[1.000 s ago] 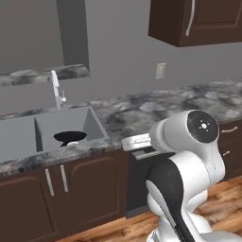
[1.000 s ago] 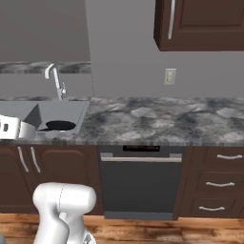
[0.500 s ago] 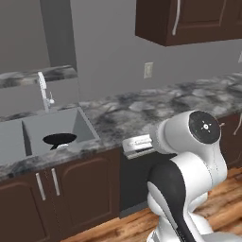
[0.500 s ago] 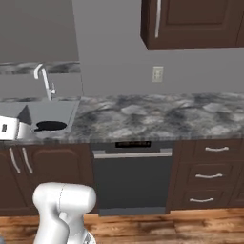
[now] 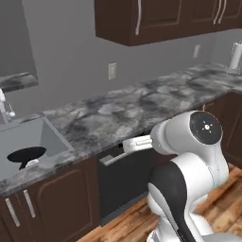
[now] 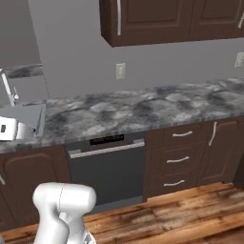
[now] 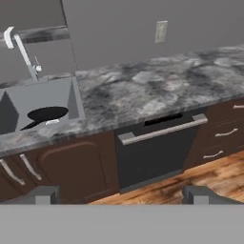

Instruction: Move the pot and pan from the stove into the sink.

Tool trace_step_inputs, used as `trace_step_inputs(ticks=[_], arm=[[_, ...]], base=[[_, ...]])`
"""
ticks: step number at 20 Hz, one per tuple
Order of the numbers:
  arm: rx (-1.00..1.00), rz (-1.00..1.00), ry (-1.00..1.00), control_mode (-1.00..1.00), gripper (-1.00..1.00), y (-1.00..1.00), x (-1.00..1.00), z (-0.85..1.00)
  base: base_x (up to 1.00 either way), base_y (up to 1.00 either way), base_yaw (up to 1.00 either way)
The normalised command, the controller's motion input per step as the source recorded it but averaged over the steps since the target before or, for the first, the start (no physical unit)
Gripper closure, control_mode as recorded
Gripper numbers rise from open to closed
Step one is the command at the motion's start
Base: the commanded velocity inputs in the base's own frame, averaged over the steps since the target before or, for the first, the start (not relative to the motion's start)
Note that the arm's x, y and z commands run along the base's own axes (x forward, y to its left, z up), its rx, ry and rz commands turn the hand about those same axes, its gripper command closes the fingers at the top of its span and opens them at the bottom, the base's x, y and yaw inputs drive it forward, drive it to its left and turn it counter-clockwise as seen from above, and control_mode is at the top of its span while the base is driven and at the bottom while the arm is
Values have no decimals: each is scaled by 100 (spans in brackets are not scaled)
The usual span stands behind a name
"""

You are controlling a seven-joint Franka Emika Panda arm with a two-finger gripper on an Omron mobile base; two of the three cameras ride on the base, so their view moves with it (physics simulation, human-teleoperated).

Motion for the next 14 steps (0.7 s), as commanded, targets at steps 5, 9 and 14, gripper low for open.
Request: trace_step_inputs(ticks=[5,9,14], arm=[[0,0,0,100,-100,0,0,0],[0,0,0,100,-100,0,0,0],[0,0,0,100,-100,0,0,0]], base=[[0,-15,-42],[0,-8,-44],[0,-7,-44]])
